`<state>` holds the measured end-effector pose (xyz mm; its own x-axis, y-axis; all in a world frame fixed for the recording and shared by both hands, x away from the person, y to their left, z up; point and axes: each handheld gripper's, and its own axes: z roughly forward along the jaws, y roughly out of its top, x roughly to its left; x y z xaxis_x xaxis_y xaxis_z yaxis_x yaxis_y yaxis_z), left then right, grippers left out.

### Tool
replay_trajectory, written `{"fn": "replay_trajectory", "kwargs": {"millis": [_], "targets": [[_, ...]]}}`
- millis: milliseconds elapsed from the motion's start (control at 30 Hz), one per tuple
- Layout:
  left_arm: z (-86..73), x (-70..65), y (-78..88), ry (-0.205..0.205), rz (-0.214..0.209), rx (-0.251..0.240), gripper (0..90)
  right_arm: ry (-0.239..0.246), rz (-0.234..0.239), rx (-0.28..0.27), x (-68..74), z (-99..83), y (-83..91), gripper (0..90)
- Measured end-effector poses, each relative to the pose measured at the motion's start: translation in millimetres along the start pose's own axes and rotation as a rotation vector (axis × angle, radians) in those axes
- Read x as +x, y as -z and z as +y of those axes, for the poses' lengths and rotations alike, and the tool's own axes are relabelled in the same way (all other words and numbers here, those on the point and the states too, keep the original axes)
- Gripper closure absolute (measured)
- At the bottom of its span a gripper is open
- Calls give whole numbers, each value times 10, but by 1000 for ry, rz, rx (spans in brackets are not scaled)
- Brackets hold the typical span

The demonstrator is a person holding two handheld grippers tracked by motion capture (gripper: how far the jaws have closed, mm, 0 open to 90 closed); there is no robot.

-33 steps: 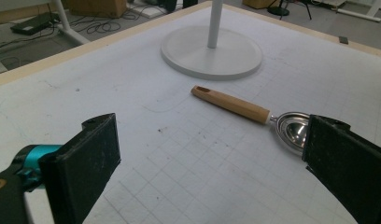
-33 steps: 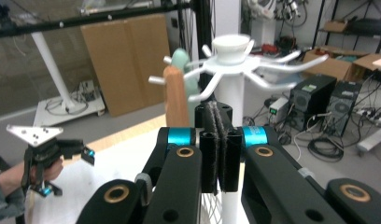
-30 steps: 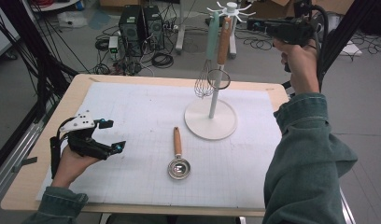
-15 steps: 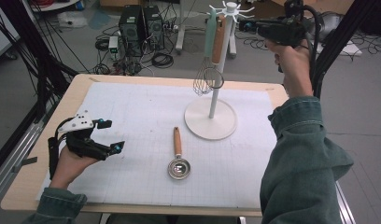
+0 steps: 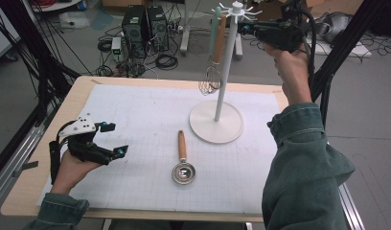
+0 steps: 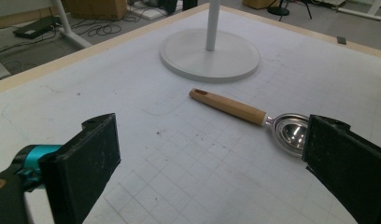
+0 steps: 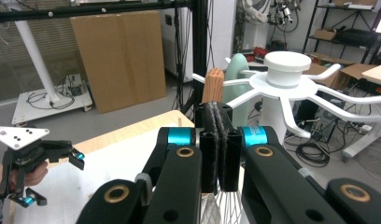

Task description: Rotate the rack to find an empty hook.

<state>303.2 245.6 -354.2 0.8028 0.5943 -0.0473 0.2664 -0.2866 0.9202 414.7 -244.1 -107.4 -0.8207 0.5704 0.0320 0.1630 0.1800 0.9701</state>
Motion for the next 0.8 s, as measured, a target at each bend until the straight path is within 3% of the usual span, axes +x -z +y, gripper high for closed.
{"fn": "replay_trajectory", "kwargs": {"millis": [500, 800], "targets": [[1, 1, 2, 3, -6, 1, 47, 32, -7, -4, 118, 10, -78, 891], [3, 7, 5, 3, -7, -2, 47, 28, 22, -41, 225, -122, 54, 716]]}}
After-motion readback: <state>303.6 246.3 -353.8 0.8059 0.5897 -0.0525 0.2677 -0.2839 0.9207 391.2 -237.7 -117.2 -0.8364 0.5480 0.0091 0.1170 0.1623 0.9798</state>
